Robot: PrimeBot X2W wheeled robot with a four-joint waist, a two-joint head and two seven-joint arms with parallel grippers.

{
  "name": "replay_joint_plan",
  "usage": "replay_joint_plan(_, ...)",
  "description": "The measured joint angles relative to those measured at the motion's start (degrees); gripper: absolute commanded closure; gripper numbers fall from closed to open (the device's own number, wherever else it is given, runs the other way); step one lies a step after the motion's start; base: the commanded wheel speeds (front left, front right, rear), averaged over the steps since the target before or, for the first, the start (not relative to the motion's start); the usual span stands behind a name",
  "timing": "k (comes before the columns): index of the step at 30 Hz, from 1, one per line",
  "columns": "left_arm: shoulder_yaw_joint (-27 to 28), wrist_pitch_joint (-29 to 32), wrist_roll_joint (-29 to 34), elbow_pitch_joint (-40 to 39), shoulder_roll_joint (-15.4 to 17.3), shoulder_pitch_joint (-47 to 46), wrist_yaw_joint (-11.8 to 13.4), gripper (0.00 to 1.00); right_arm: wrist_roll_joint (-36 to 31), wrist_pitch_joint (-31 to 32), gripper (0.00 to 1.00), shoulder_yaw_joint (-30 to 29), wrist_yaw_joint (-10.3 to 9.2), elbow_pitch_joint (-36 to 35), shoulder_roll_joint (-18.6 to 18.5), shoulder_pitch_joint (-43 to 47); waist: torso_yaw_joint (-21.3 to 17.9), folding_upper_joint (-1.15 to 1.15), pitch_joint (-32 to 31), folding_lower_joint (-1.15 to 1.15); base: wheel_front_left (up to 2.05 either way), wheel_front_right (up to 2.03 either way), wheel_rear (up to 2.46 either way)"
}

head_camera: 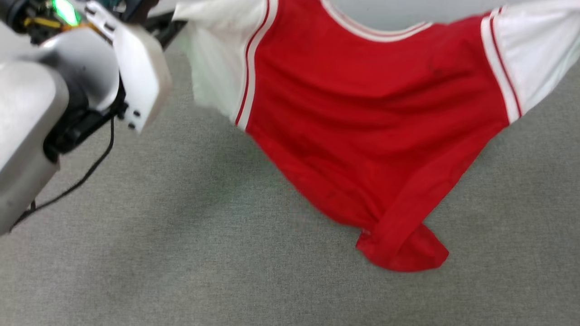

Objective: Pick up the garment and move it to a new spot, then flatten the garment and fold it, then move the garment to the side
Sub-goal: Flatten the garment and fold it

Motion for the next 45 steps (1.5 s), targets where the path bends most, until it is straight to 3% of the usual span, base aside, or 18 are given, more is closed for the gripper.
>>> replay_joint_plan(5,1.2,-1.86,1.83,4.07,-3.8,-6.02,-0.51,1.0,-4.02,1.55,1.0,-0.19,0.0,0.18,1.93,-6.44,0.16,0.0,1.76,0.0,0.0,0.0,0.0)
replay_joint_plan(7,2.55,-3.35,3.25,7.47,-5.58,-10.87,-0.97,1.0,-6.83,2.46,1.0,-0.13,0.0,1.86,3.07,-13.1,0.14,0.0,3.68,0.0,0.0,0.0,0.0)
replay_joint_plan(13,4.46,-6.26,5.66,13.25,-8.11,-19.13,-1.56,1.0,-10.91,2.55,1.0,1.34,0.01,6.04,5.64,-24.78,0.07,0.0,7.76,0.01,0.0,0.0,0.0)
replay_joint_plan(22,7.35,-12.74,10.24,23.47,-12.14,-33.6,-1.98,1.0,-18.38,-2.5,1.0,3.34,0.01,17.0,10.95,-44.77,-0.11,0.0,15.3,0.01,0.0,0.0,0.0)
replay_joint_plan(30,8.86,-17.92,11.04,30.78,-15.56,-42.68,-2.52,1.0,-22.07,-7.42,1.0,5.88,0.01,26.58,14.38,-57.24,0.48,0.0,19.59,0.01,0.0,0.0,0.0)
replay_joint_plan(37,6.39,-22.02,10.14,37.24,-17.24,-41.97,-3.49,1.0,-21.25,-12.99,1.0,10.43,0.01,35.22,17.63,-57.95,1.02,0.0,21.38,0.01,0.0,0.0,0.0)
replay_joint_plan(45,3.58,-27.17,5.61,39.88,-17.09,-29.12,-3.83,1.0,-16.62,-19.76,1.0,15.44,0.01,41.25,21.08,-46.48,0.34,0.0,19.05,0.01,0.0,0.0,0.0)
